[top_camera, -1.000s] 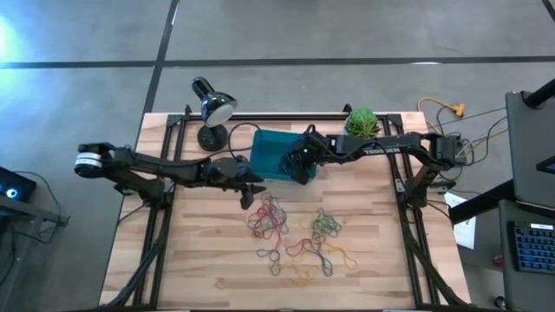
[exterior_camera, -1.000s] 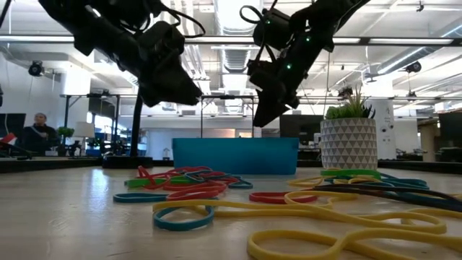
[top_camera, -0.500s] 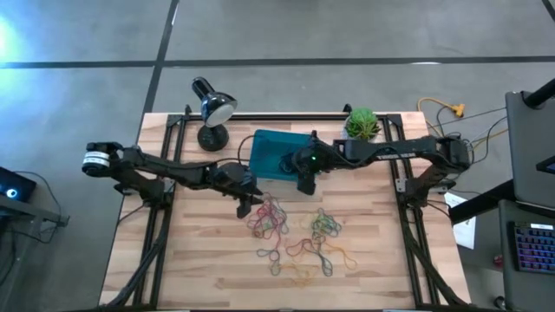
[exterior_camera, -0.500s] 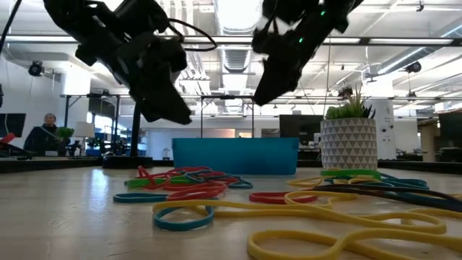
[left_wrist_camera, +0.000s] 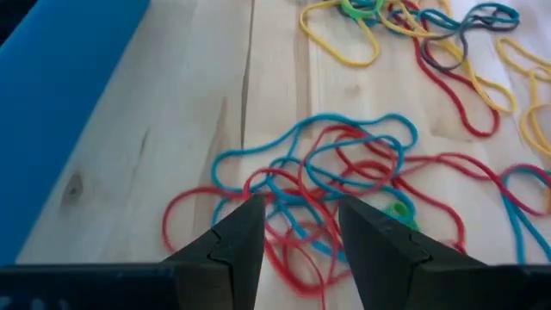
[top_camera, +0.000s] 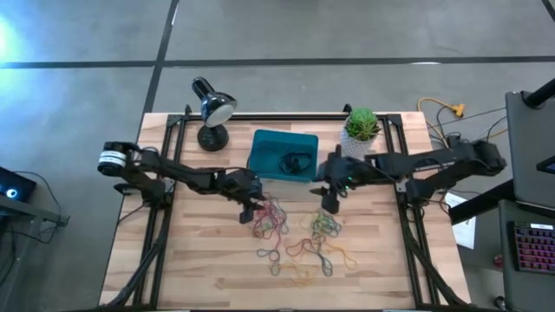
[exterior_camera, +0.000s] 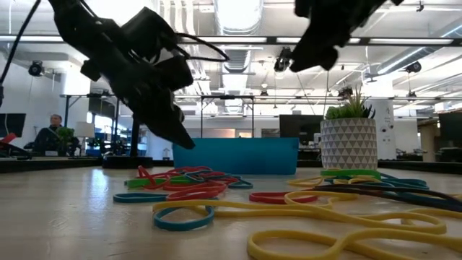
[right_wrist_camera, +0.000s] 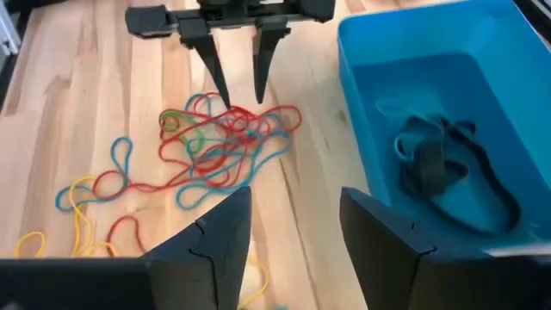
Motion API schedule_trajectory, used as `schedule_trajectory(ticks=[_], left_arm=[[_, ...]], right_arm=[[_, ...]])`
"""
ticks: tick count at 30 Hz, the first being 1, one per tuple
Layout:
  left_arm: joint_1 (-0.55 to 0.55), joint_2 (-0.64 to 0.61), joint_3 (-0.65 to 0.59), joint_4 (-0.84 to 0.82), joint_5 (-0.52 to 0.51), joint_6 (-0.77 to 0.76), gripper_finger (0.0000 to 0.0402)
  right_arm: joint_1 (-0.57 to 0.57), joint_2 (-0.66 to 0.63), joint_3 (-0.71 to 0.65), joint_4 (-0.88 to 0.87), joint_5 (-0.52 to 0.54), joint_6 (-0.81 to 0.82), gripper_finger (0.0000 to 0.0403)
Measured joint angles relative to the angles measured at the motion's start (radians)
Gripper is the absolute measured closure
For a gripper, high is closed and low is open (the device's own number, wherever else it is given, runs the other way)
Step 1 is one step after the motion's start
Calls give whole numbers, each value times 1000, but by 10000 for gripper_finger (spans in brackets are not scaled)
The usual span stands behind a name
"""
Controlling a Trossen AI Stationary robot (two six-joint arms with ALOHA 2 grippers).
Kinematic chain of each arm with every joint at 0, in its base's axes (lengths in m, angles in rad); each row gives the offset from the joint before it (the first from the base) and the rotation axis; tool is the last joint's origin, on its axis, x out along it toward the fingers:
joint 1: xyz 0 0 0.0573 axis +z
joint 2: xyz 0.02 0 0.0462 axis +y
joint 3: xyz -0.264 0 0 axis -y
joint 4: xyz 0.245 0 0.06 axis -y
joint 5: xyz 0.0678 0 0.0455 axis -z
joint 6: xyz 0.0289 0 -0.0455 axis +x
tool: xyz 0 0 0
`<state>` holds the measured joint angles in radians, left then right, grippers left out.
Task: Pick and place rubber bands into bin
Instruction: Put the red rubber band into the blue bin
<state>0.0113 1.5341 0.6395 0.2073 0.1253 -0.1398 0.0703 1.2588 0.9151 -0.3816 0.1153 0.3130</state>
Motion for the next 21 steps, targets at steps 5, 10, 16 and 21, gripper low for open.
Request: schedule_trajectory(ticks=[5, 10, 16, 21], left_arm=[[0, 55, 11, 26, -28, 0, 267], [0, 69, 16, 28, -59, -1, 267], [2, 69, 15, 29, -101, 0, 267], [2, 74, 14, 30, -100, 23, 267]], right_arm=[[81, -72, -68, 5, 100, 101, 246], [151, -105, -108, 8, 173, 185, 255], [202, -99, -121, 24, 223, 216, 264], [212, -96, -121, 30, 234, 231, 272]])
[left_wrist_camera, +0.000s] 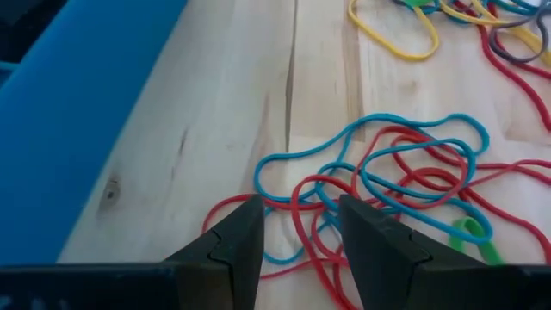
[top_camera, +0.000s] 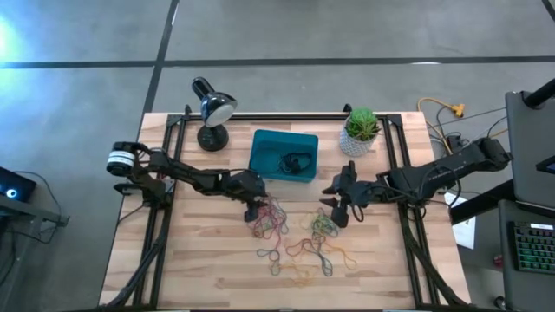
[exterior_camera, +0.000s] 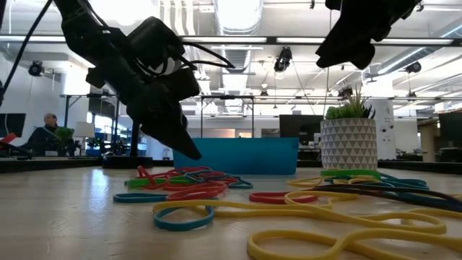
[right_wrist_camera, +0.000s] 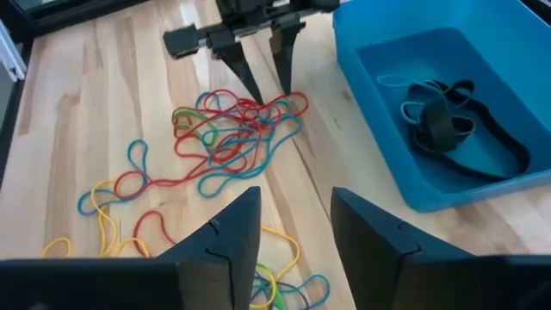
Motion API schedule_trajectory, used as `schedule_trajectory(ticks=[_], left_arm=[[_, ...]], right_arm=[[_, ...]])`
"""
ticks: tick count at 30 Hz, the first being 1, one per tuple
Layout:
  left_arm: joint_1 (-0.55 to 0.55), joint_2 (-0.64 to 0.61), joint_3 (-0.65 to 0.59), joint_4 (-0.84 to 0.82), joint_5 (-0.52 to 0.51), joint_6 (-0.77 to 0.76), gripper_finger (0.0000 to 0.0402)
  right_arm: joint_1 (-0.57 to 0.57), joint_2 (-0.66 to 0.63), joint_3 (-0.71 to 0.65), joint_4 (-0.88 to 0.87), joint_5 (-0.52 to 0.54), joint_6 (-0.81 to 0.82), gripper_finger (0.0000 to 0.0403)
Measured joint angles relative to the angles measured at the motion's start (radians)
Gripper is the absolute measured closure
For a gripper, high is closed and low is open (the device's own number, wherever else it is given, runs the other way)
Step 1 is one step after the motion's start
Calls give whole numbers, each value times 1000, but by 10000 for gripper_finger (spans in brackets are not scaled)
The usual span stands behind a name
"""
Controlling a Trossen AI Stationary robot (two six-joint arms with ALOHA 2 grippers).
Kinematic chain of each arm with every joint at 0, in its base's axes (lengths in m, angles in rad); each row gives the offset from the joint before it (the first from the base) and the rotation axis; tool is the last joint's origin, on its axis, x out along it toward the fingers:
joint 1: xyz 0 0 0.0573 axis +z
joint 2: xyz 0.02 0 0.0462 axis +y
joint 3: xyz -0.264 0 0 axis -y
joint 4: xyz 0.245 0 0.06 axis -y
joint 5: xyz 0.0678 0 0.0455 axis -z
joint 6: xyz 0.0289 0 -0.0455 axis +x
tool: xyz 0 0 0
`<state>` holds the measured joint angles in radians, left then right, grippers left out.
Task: Pick and place rubber bands into bin
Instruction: Put the red rubber band into the blue bin
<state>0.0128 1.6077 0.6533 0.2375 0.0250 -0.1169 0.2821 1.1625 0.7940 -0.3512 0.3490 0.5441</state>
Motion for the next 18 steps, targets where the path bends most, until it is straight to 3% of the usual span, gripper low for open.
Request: schedule_trajectory(ticks=[18], left_arm=[[0, 1, -1, 21, -13, 20, 267]], right_arm=[[0, 0, 0, 19, 22, -12, 295]])
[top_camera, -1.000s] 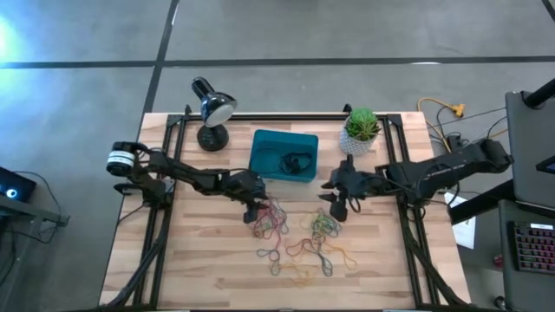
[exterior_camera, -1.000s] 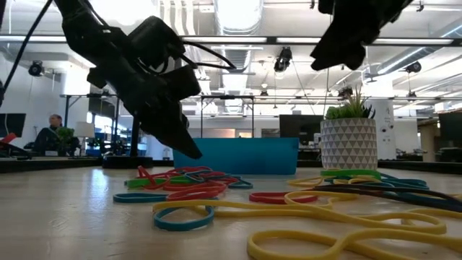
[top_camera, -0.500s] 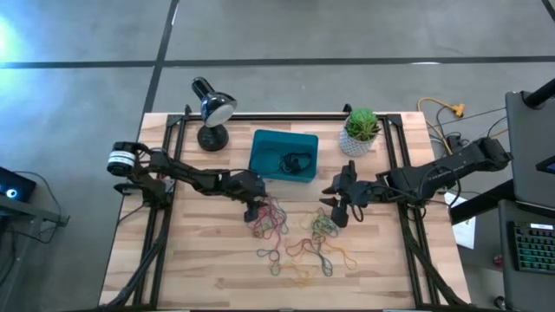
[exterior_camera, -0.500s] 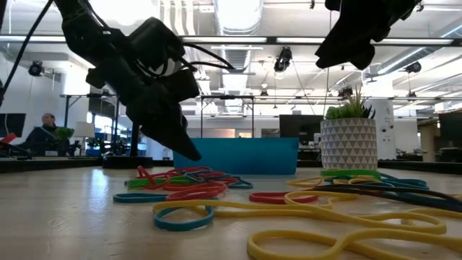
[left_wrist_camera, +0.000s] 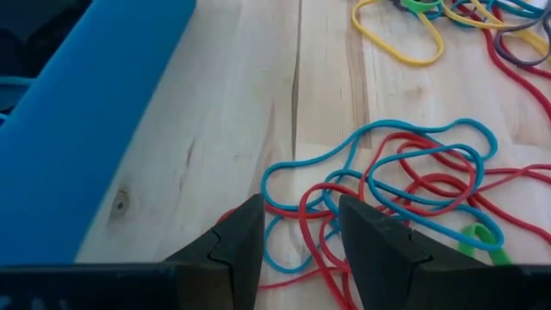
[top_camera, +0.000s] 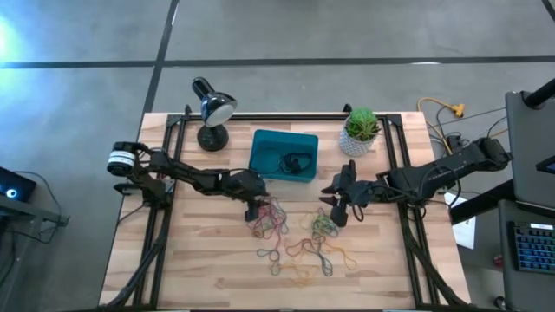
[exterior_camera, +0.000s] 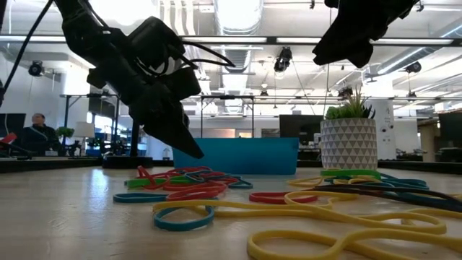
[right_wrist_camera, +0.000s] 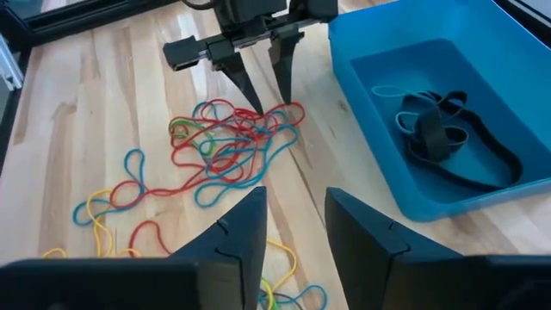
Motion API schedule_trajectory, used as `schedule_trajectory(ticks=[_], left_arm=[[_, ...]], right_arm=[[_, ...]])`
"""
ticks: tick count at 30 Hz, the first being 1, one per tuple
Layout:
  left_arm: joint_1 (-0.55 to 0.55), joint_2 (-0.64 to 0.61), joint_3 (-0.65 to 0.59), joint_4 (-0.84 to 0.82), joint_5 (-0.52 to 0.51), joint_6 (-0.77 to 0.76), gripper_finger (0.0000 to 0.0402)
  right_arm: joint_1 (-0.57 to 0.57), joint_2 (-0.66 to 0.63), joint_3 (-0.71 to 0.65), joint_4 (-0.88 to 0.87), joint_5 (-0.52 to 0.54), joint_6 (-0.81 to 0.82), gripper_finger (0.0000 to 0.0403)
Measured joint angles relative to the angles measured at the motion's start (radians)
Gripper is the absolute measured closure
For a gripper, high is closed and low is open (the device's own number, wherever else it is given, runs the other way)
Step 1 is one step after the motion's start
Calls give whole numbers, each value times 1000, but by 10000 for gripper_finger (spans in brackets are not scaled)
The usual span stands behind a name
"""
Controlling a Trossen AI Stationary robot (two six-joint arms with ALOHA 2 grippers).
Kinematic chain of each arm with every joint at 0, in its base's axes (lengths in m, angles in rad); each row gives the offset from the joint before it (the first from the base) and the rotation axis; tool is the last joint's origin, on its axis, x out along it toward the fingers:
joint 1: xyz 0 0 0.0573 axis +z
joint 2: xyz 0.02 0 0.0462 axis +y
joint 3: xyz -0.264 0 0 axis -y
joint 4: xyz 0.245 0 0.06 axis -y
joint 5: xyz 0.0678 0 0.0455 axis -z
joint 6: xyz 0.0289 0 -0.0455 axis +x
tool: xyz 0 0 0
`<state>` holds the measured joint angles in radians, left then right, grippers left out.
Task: Pick and place rubber bands into bin
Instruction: Put the red rubber band into the blue bin
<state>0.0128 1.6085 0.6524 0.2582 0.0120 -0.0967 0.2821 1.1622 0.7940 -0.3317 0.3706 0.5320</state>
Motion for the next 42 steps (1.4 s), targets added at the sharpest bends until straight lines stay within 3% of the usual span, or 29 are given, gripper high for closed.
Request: schedule_trajectory(ticks=[21, 35, 42], left_arm=[[-7, 71, 10, 65, 5, -12, 272], [-8, 72, 2, 29, 5, -2, 393], [-8, 71, 7, 29, 4, -15, 400]], right_arm=[[7, 0, 0, 10, 17, 7, 320], [6, 0, -3, 7, 25, -12, 325], [6, 0, -5, 7, 25, -12, 333]])
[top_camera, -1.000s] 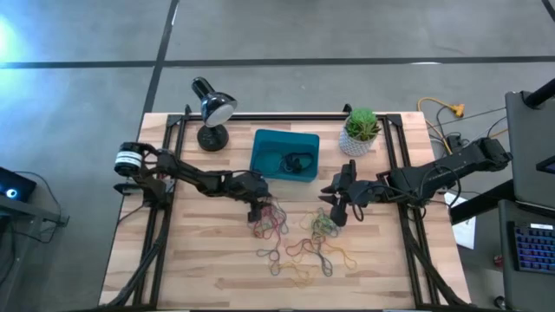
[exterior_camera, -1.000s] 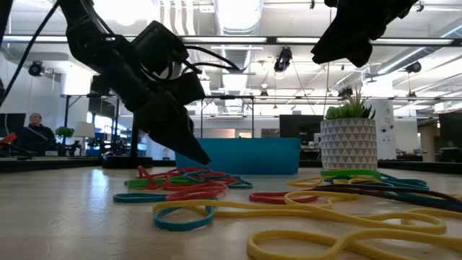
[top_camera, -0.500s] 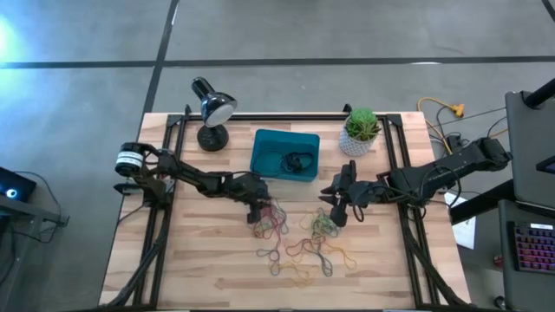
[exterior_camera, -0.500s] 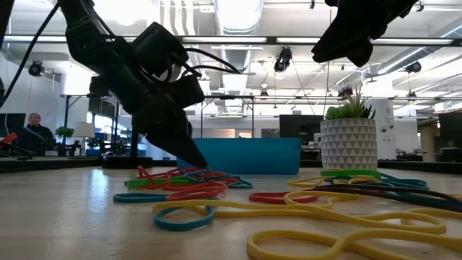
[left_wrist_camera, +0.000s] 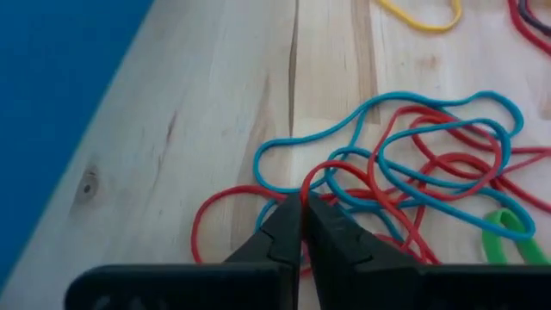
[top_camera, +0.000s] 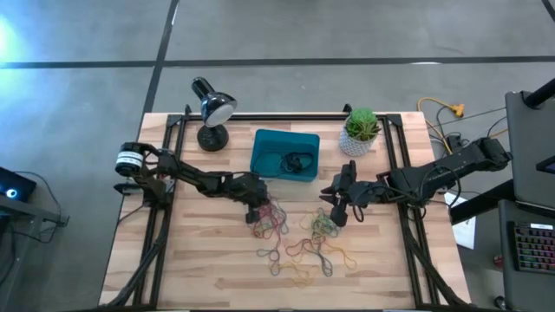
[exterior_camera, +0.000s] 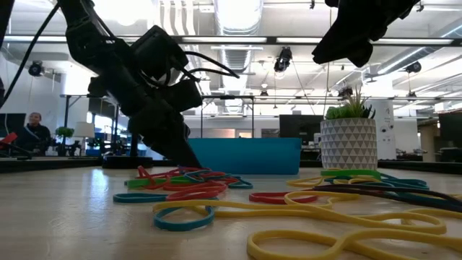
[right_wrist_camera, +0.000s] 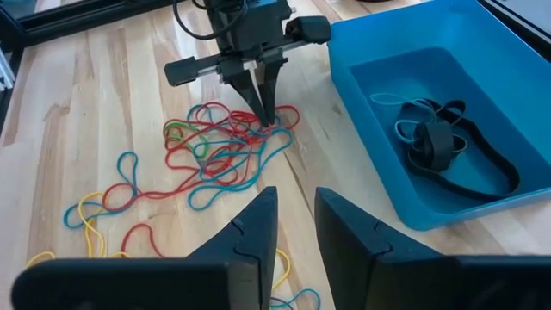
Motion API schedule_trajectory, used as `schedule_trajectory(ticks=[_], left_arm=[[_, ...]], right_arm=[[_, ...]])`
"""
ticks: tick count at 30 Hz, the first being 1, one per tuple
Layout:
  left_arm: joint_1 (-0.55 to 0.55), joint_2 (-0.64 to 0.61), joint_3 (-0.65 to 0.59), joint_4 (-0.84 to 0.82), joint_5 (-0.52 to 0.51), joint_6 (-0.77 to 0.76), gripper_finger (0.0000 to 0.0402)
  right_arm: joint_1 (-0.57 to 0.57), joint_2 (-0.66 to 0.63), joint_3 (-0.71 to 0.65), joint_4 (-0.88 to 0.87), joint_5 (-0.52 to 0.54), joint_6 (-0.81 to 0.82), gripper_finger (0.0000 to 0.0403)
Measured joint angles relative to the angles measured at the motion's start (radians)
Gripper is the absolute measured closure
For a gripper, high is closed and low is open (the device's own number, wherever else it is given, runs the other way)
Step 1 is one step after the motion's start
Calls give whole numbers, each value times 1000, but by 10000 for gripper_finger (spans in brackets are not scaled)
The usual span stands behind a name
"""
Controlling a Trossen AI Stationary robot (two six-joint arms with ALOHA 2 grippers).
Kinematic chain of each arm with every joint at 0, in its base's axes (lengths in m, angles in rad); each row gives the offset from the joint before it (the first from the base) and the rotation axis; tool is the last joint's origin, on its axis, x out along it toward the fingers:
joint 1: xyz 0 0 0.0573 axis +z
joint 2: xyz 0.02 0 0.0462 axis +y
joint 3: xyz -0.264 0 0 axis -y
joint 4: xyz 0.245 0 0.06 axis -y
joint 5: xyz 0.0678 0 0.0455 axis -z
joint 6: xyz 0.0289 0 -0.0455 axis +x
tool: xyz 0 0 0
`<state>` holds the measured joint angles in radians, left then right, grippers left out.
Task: Pick and place rubber bands into bin
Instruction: Put the red rubber band into the blue bin
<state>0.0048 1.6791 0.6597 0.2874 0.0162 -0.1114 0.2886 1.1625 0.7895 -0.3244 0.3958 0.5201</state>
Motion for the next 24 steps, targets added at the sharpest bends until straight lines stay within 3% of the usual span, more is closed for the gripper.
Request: schedule_trajectory(ticks=[7, 18, 24], left_arm=[[0, -71, 15, 0, 0, -12, 401], [0, -307, 16, 24, -27, -5, 401], [1, -411, 29, 23, -138, 56, 401]], right_arm=[[0, 0, -1, -1, 0, 1, 328], [0, 0, -1, -9, 0, -2, 333], [-1, 0, -2, -9, 5, -3, 331]])
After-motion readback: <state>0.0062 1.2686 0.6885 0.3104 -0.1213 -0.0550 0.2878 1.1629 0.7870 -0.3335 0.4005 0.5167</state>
